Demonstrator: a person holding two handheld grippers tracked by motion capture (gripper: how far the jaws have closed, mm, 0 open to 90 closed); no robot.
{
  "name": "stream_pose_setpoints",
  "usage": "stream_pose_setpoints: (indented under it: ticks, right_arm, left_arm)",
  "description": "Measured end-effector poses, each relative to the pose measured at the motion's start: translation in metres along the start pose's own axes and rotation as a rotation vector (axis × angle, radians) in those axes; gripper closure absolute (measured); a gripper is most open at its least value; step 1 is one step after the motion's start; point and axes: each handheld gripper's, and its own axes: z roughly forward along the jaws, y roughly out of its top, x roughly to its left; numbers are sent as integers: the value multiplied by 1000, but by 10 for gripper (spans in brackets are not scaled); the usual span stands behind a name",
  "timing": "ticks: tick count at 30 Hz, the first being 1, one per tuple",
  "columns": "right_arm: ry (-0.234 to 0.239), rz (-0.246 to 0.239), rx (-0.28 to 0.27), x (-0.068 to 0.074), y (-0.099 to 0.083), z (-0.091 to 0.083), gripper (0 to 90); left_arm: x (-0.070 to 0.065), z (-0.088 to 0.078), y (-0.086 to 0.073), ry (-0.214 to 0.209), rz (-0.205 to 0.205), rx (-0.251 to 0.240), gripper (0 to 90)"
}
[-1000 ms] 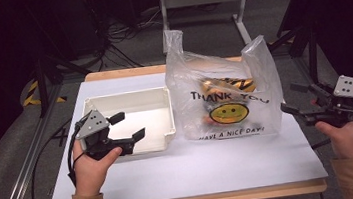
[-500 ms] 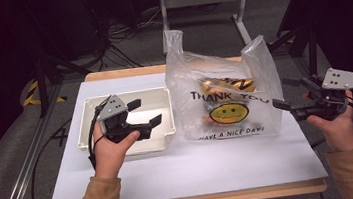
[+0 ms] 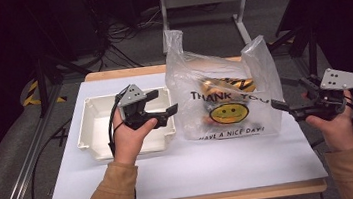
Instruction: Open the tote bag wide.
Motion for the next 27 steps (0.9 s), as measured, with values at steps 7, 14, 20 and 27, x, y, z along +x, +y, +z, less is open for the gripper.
stream_pose_setpoints:
  ticks: [7, 14, 20, 27]
  right_arm:
    - [2, 6, -8, 1, -4, -1, 194]
    - [2, 2, -12, 1, -4, -1, 193]
    - [7, -3, -18, 2, -4, -1, 191]
    - [16, -6, -18, 2, -3, 1, 190]
  left_arm:
    - [7, 16, 0, -31, -21, 0, 182]
    - [12, 32, 2, -54, -34, 7, 169]
    - [14, 46, 1, -61, -32, 28, 171]
    - [13, 54, -1, -81, -32, 32, 188]
